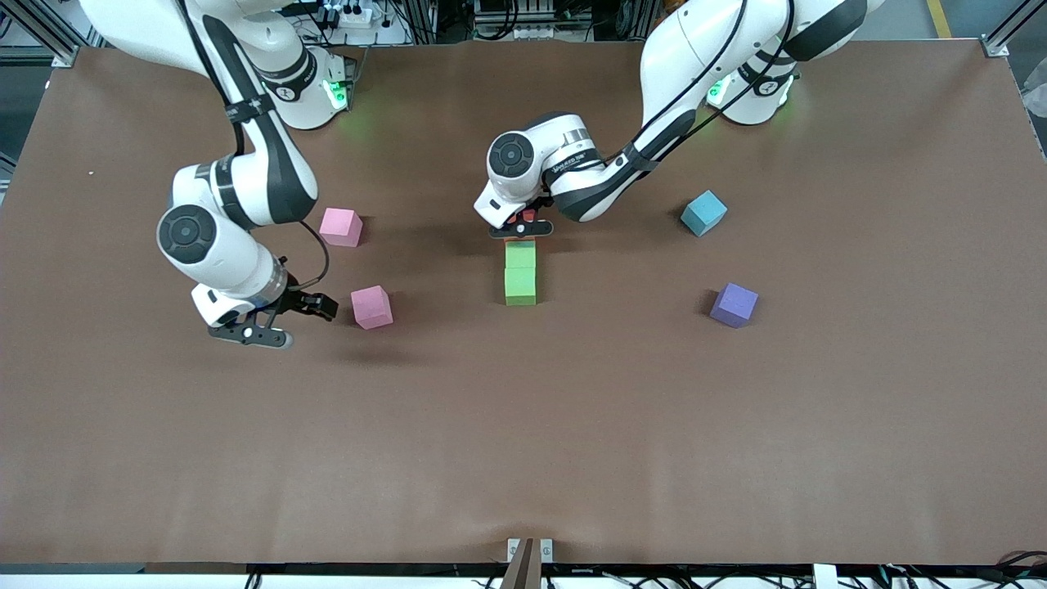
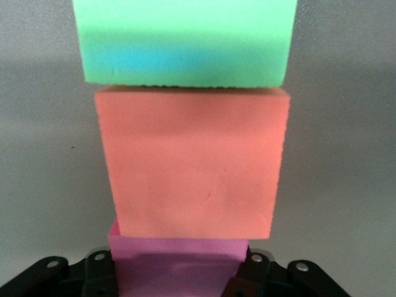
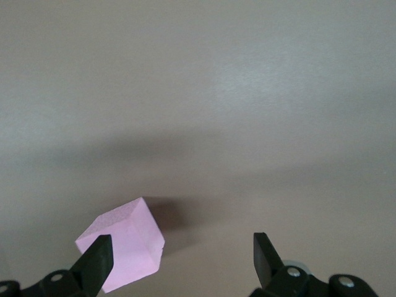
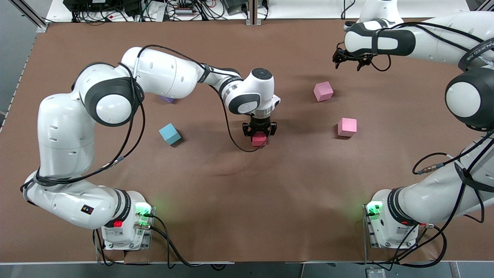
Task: Arrange blocks into number 1
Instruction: 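Grasp the light pink block with the right gripper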
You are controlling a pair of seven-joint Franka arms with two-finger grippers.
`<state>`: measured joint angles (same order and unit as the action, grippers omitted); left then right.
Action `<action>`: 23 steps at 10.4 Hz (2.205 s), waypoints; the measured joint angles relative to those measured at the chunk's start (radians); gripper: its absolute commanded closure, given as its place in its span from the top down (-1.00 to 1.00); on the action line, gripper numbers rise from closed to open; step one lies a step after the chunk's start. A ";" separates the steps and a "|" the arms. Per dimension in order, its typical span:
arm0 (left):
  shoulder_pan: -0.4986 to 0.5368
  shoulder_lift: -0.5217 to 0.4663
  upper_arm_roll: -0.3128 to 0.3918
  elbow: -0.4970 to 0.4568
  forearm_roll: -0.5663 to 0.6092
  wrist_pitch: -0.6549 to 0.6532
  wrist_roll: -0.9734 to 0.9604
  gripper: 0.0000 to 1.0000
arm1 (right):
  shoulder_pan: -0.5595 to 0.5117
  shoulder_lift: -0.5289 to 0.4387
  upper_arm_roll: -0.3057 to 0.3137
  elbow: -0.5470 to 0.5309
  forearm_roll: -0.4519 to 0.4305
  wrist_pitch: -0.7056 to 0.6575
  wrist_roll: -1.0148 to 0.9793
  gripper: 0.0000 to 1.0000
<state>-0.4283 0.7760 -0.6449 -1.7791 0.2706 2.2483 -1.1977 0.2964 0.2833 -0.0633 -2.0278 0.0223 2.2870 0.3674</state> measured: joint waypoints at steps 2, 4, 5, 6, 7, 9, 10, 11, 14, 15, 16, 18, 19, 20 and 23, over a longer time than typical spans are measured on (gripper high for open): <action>-0.006 0.001 0.000 0.002 0.006 0.000 0.000 1.00 | 0.037 0.000 0.000 -0.009 0.019 0.000 0.000 1.00; -0.013 -0.002 0.000 0.013 0.011 -0.009 0.000 1.00 | 0.061 0.000 0.001 -0.038 0.022 0.000 0.000 1.00; -0.014 -0.009 -0.001 0.020 0.013 -0.027 0.000 1.00 | 0.075 0.000 0.001 -0.050 0.023 0.000 0.000 1.00; -0.014 -0.025 -0.001 0.026 0.013 -0.055 0.000 1.00 | 0.091 0.000 0.002 -0.061 0.023 0.000 0.000 1.00; -0.012 -0.051 -0.001 0.032 0.013 -0.088 0.000 1.00 | 0.107 0.000 0.002 -0.071 0.024 0.000 0.000 1.00; 0.009 -0.118 -0.003 0.037 0.013 -0.139 0.007 1.00 | 0.123 0.001 0.011 -0.088 0.024 0.001 -0.001 1.00; 0.039 -0.149 -0.010 0.039 0.012 -0.161 0.035 1.00 | 0.123 0.002 0.017 -0.090 0.024 0.002 -0.001 1.00; 0.084 -0.172 -0.026 0.039 0.011 -0.180 0.065 1.00 | 0.123 0.004 0.019 -0.091 0.024 0.007 -0.002 1.00; 0.265 -0.191 -0.081 0.039 0.010 -0.263 0.213 1.00 | 0.123 0.031 0.019 -0.095 0.024 0.053 -0.014 1.00; 0.318 -0.191 -0.086 0.038 0.010 -0.286 0.272 1.00 | 0.122 0.047 0.017 -0.096 0.024 0.081 -0.028 1.00; 0.364 -0.191 -0.086 0.037 0.010 -0.302 0.326 1.00 | 0.120 0.063 0.017 -0.096 0.024 0.107 -0.041 1.00; 0.437 -0.191 -0.086 0.031 0.010 -0.328 0.419 1.00 | 0.119 0.079 0.016 -0.093 0.024 0.131 -0.072 1.00; 0.468 -0.191 -0.086 0.029 0.010 -0.331 0.458 1.00 | 0.119 0.080 0.016 -0.090 0.024 0.131 -0.084 1.00; 0.498 -0.191 -0.086 0.029 0.010 -0.332 0.495 1.00 | 0.118 0.080 0.016 -0.088 0.024 0.131 -0.089 1.00; 0.572 -0.191 -0.086 0.030 0.044 -0.332 0.545 1.00 | 0.118 0.091 0.015 -0.086 0.024 0.131 -0.111 1.00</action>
<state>0.1433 0.5851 -0.7307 -1.7495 0.3148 1.9165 -0.6527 0.4147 0.3745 -0.0480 -2.1137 0.0461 2.4180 0.2561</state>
